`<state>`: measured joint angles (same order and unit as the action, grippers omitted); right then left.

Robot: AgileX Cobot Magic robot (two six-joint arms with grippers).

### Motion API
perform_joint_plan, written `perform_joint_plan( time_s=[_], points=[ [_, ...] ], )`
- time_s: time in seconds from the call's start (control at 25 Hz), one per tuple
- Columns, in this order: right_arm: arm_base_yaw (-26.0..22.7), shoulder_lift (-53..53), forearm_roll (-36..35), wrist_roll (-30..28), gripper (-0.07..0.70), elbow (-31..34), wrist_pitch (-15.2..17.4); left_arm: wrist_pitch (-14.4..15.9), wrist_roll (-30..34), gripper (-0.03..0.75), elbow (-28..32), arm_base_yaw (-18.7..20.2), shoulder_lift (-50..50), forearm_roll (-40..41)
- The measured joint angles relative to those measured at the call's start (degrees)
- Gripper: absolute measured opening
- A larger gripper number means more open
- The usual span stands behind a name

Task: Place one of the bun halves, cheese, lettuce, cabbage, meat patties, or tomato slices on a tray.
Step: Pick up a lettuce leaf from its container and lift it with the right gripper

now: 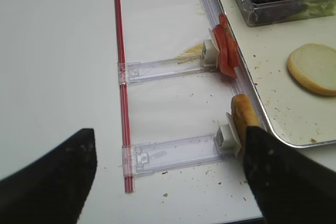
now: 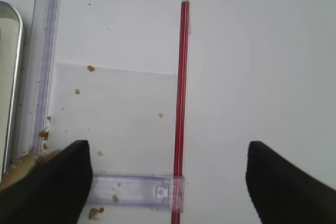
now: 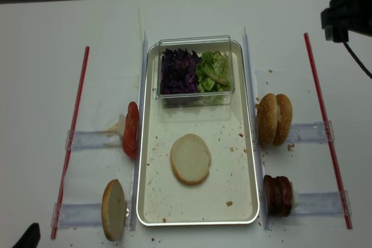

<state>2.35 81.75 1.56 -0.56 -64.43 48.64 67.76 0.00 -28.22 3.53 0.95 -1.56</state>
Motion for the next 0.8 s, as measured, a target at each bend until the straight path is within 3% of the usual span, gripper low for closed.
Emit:
perform_joint_plan(
  time_s=[0.44, 0.8],
  points=[
    [0.0, 20.44, -0.26, 0.0, 0.629, -10.54, -0.34, 0.0, 0.0, 0.564, 0.0, 0.0, 0.0, 0.0],
    [0.0, 25.39, -2.55, 0.0, 0.629, -12.13, -1.15, 0.0, 0.0, 0.564, 0.0, 0.0, 0.0, 0.0]
  ],
)
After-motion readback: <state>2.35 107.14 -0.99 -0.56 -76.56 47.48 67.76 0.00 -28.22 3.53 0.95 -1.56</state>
